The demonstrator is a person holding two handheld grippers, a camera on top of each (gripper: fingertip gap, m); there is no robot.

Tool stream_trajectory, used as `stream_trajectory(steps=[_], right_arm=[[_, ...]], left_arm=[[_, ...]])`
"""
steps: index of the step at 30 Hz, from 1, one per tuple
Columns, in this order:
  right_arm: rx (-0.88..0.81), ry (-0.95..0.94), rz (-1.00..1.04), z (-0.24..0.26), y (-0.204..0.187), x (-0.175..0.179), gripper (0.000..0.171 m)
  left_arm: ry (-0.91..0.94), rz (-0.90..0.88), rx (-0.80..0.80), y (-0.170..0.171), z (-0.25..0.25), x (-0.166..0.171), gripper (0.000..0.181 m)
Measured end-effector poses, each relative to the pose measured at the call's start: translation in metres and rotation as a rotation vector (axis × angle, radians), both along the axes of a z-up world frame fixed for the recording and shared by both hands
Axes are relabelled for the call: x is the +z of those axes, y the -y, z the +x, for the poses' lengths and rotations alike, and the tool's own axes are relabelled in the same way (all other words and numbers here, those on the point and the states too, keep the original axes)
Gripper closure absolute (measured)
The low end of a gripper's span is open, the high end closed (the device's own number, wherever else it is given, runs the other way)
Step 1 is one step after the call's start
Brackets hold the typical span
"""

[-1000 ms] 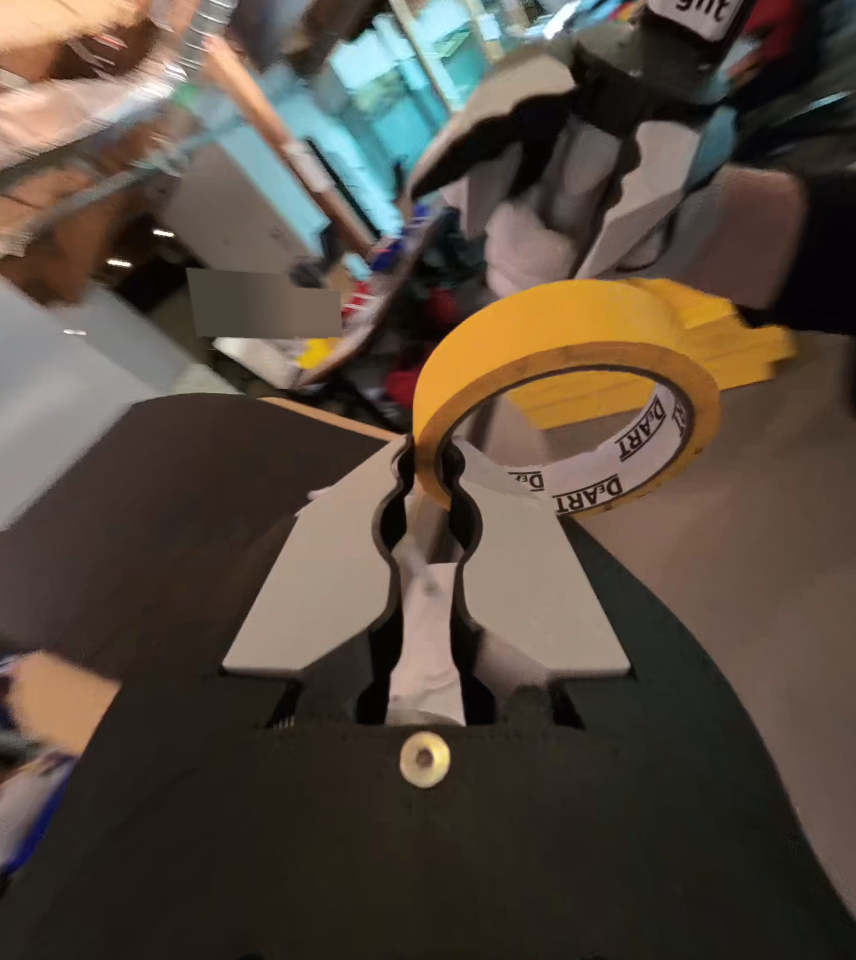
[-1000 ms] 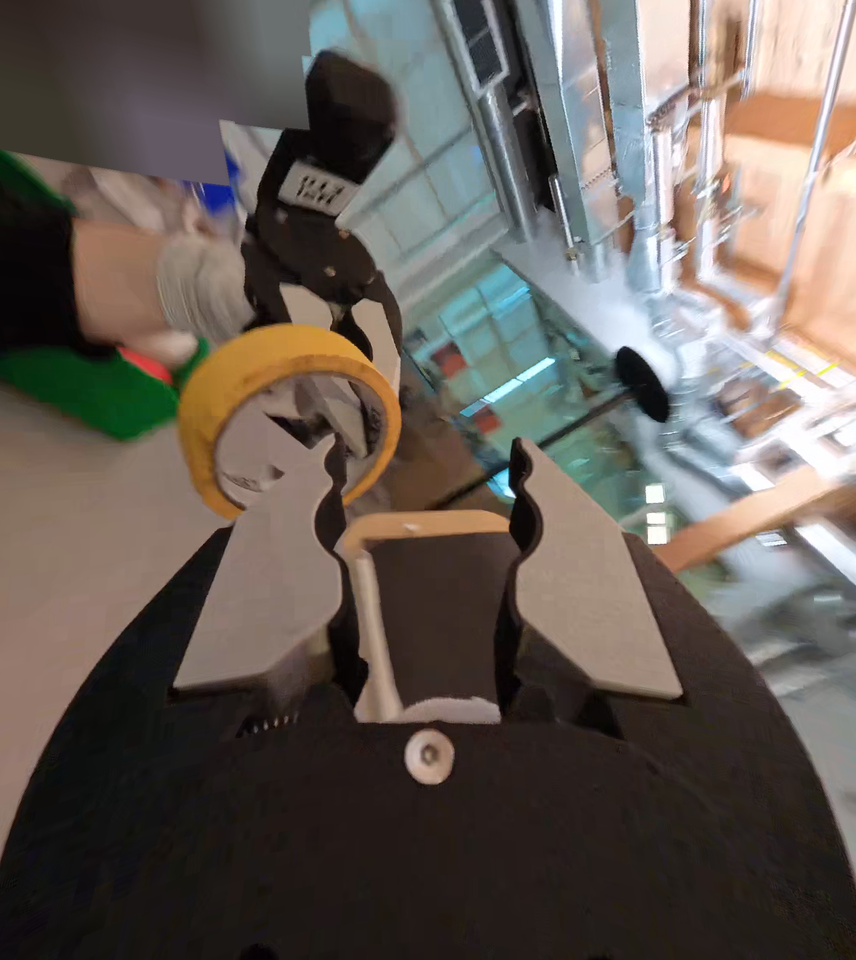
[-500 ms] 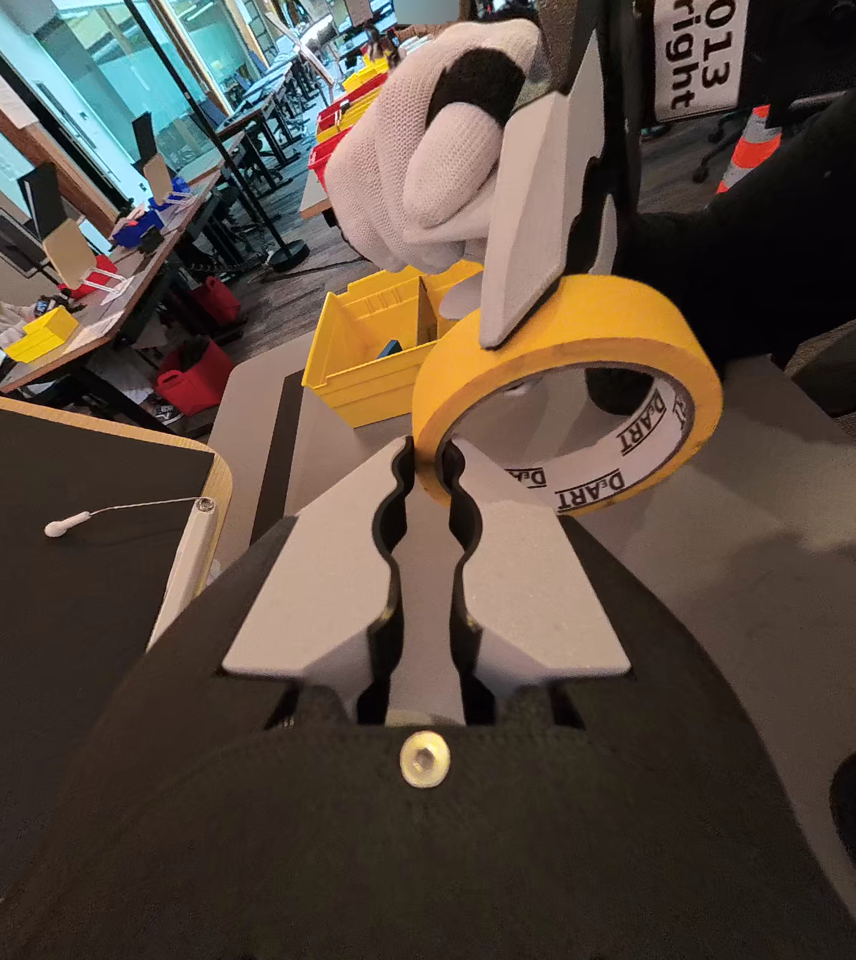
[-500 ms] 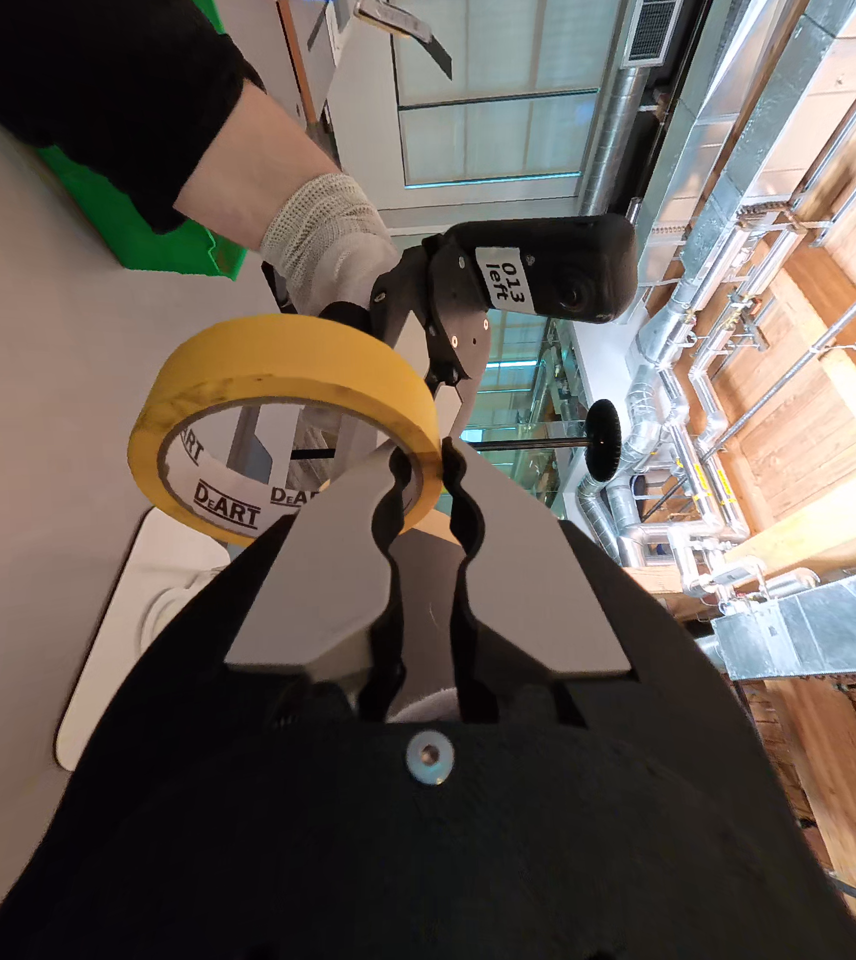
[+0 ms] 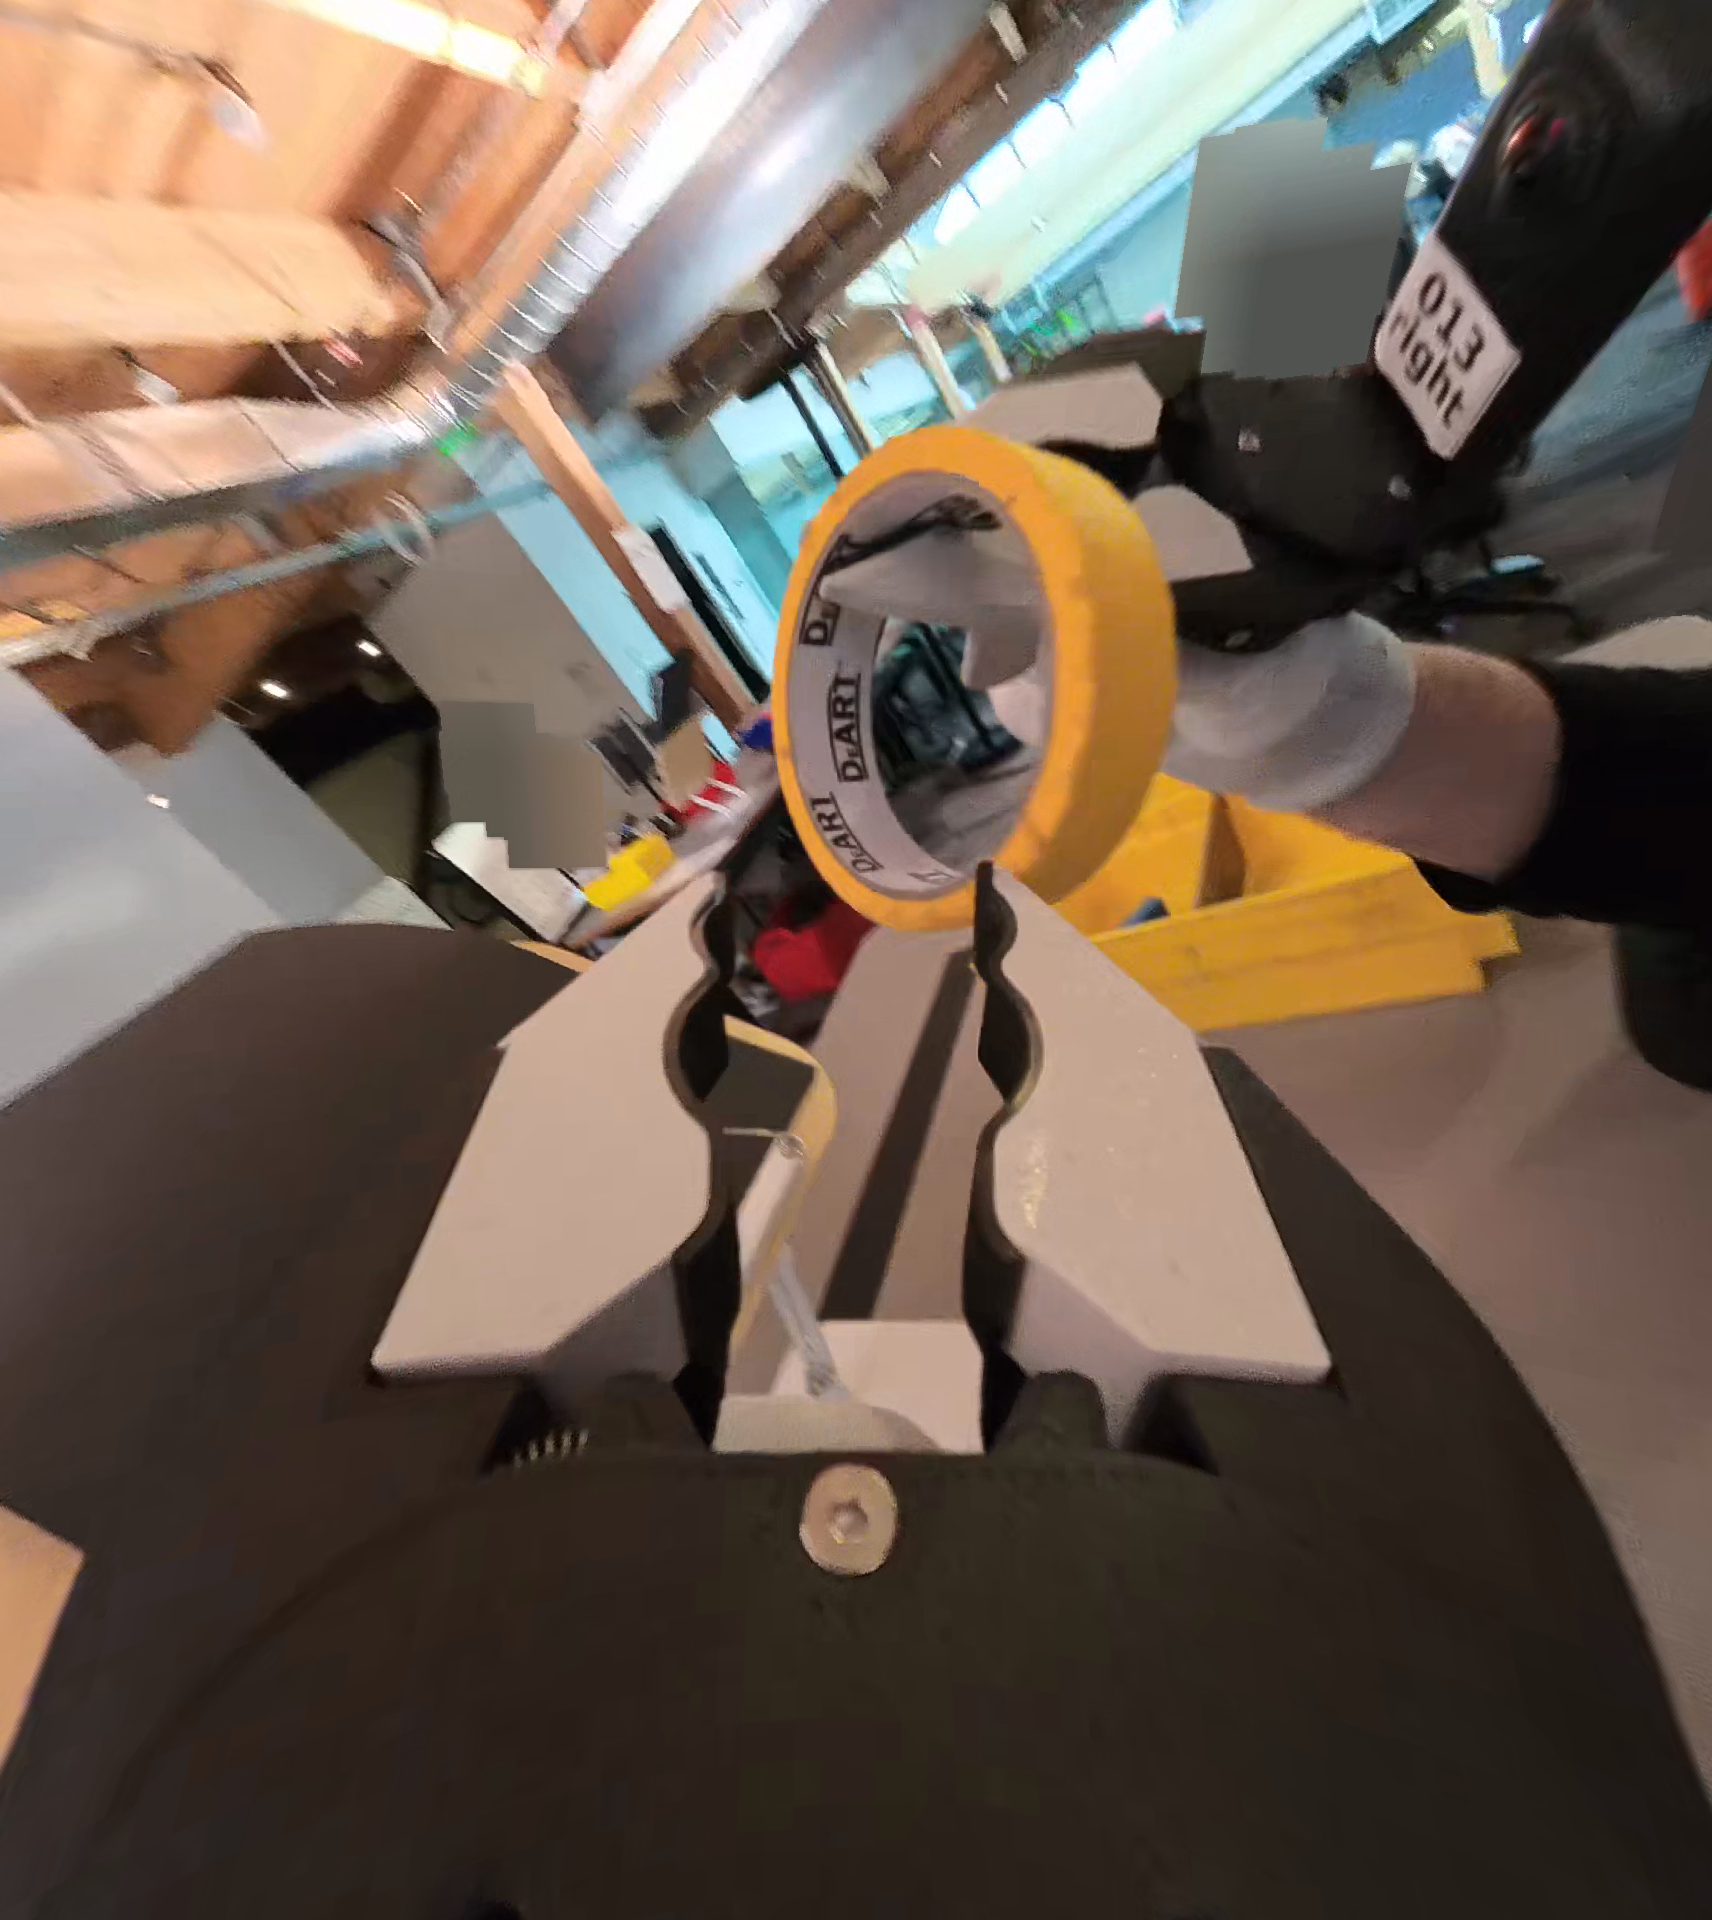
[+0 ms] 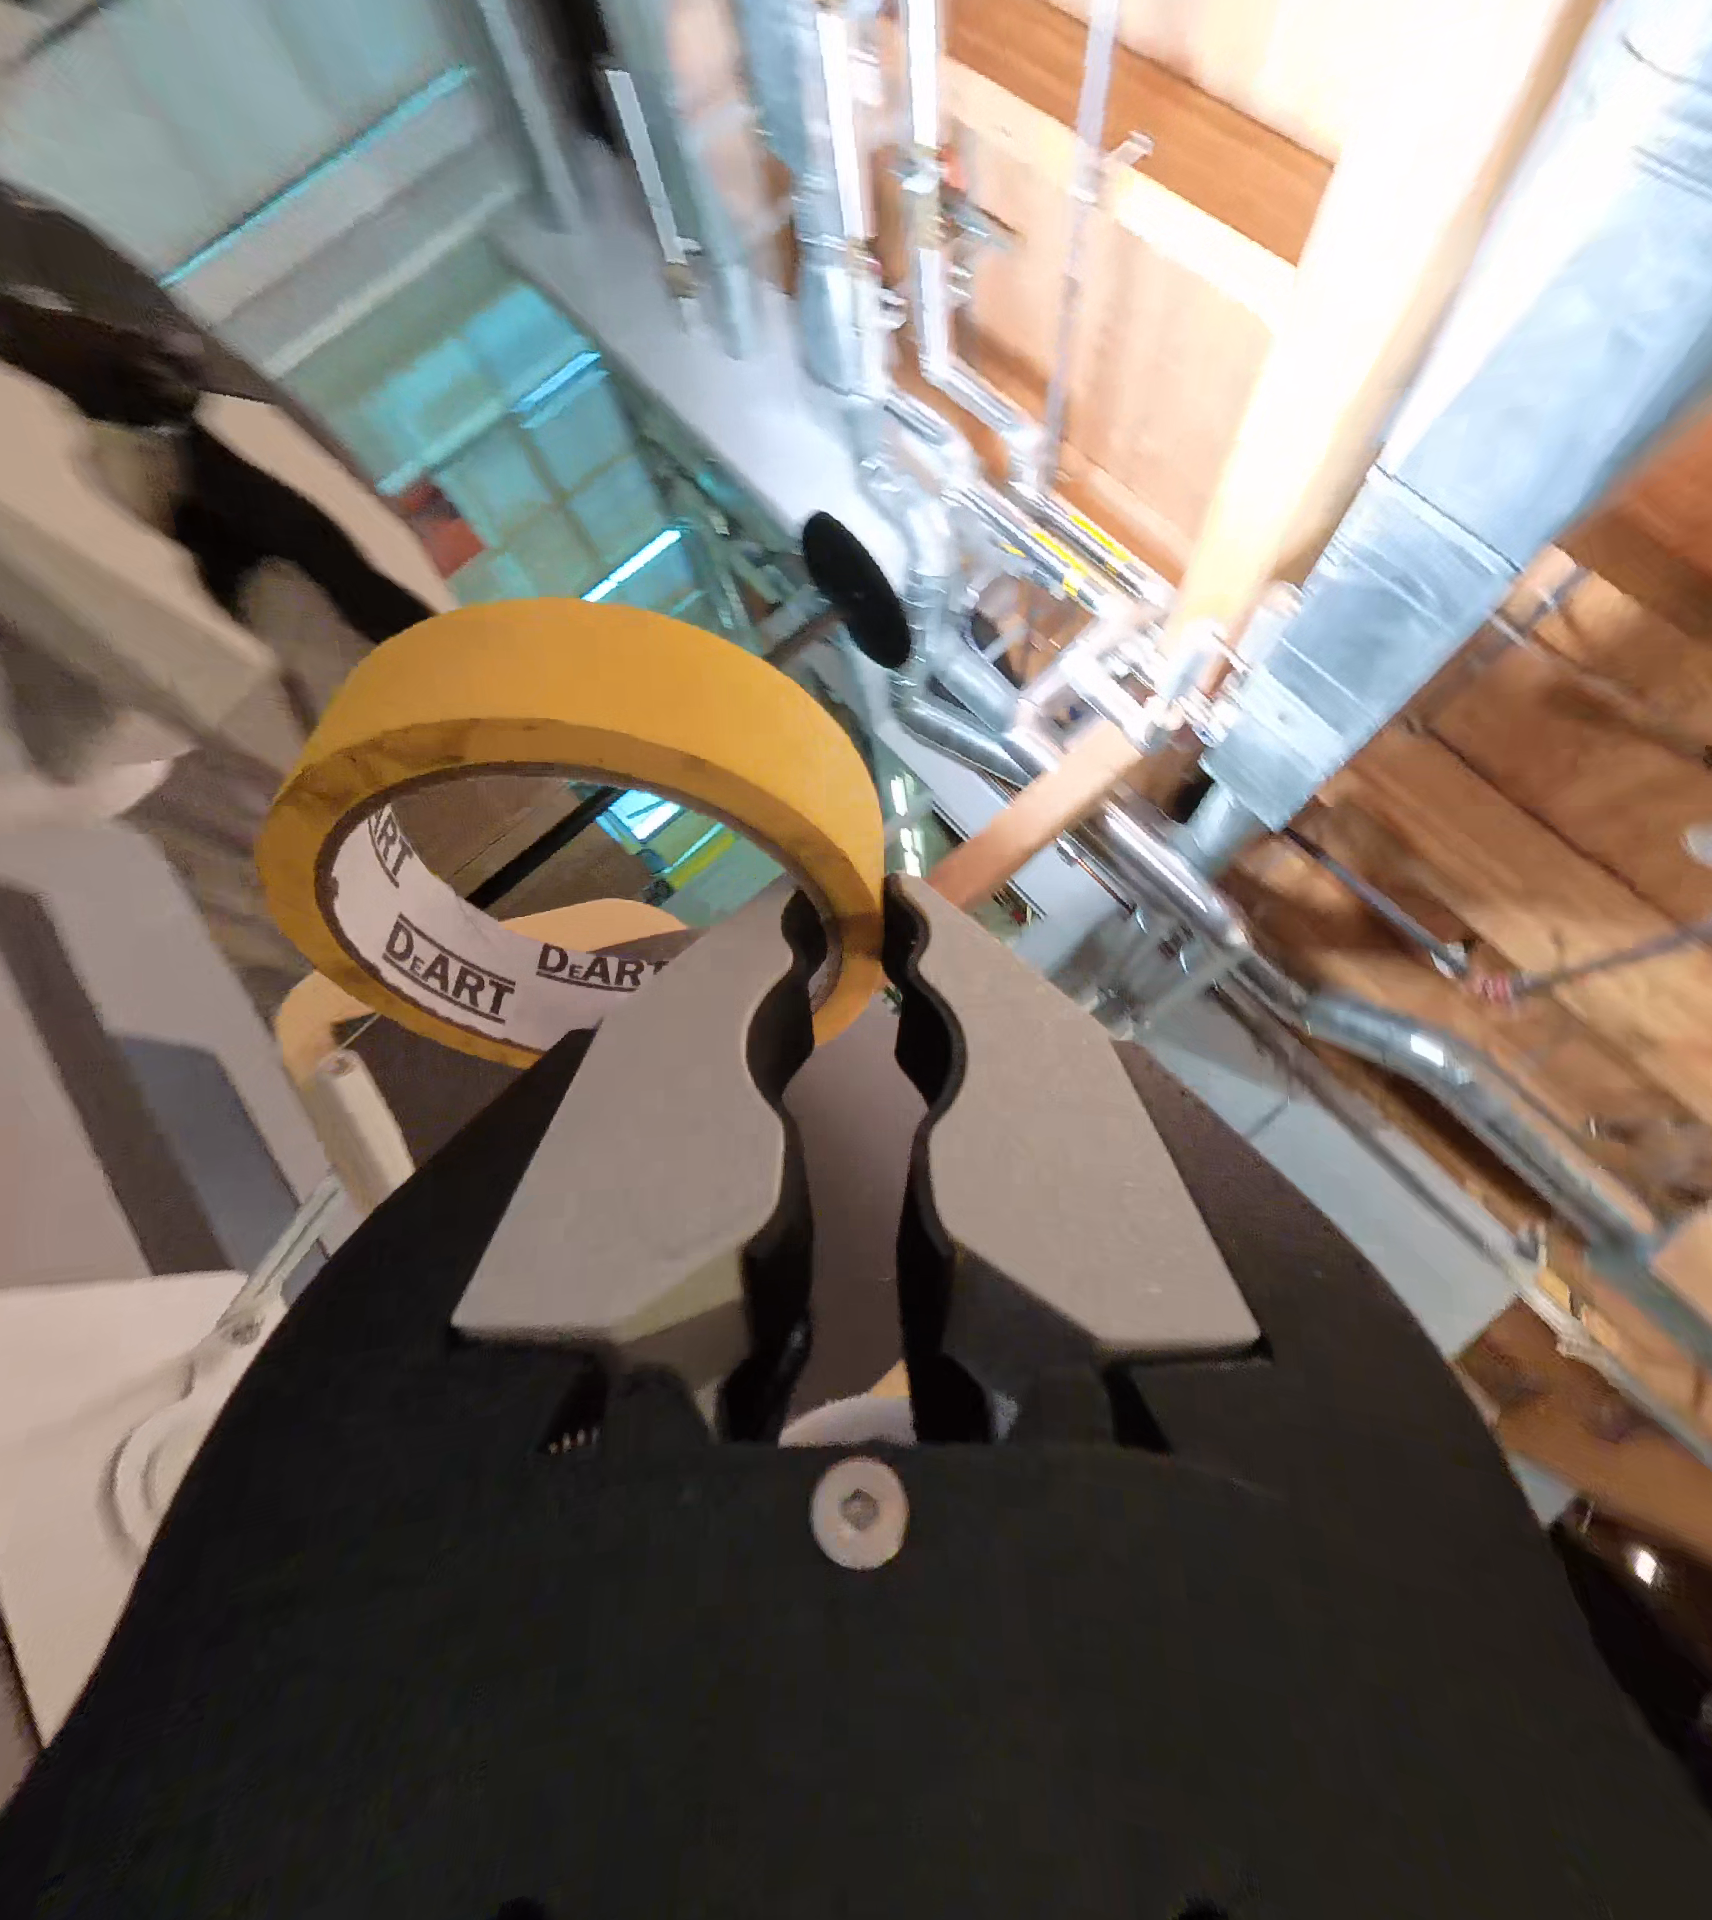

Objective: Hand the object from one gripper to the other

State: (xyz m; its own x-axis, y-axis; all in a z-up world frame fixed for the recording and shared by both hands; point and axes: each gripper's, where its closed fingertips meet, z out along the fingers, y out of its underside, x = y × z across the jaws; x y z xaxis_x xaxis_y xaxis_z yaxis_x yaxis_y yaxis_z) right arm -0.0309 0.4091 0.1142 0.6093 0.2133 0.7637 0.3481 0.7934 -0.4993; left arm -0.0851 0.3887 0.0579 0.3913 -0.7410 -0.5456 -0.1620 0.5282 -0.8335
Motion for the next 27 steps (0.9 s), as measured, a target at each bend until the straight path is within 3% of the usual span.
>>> stream_trajectory(steps=[7, 11, 14, 18, 24, 27], right_arm=[[-0.023, -0.228, -0.114, 0.04, -0.028, 0.015, 0.164], [-0.002, -0.246, -0.131, 0.033, -0.024, 0.014, 0.164], [0.003, -0.255, -0.132, 0.028, -0.021, 0.013, 0.164], [0.025, -0.28, -0.14, 0.03, -0.018, 0.015, 0.164], [0.065, -0.262, -0.122, 0.026, -0.012, 0.016, 0.162], [0.121, -0.2, -0.083, 0.02, -0.001, 0.017, 0.146]], left_arm=[[0.0, 0.207, 0.168, -0.005, 0.017, 0.014, 0.115], [0.039, 0.311, 0.301, -0.014, 0.036, 0.021, 0.121], [0.045, 0.421, 0.385, -0.016, 0.042, 0.022, 0.14], [0.095, 0.447, 0.37, -0.007, 0.044, 0.028, 0.154], [0.114, 0.429, 0.346, -0.001, 0.041, 0.032, 0.155], [0.102, 0.383, 0.315, 0.002, 0.037, 0.033, 0.155]])
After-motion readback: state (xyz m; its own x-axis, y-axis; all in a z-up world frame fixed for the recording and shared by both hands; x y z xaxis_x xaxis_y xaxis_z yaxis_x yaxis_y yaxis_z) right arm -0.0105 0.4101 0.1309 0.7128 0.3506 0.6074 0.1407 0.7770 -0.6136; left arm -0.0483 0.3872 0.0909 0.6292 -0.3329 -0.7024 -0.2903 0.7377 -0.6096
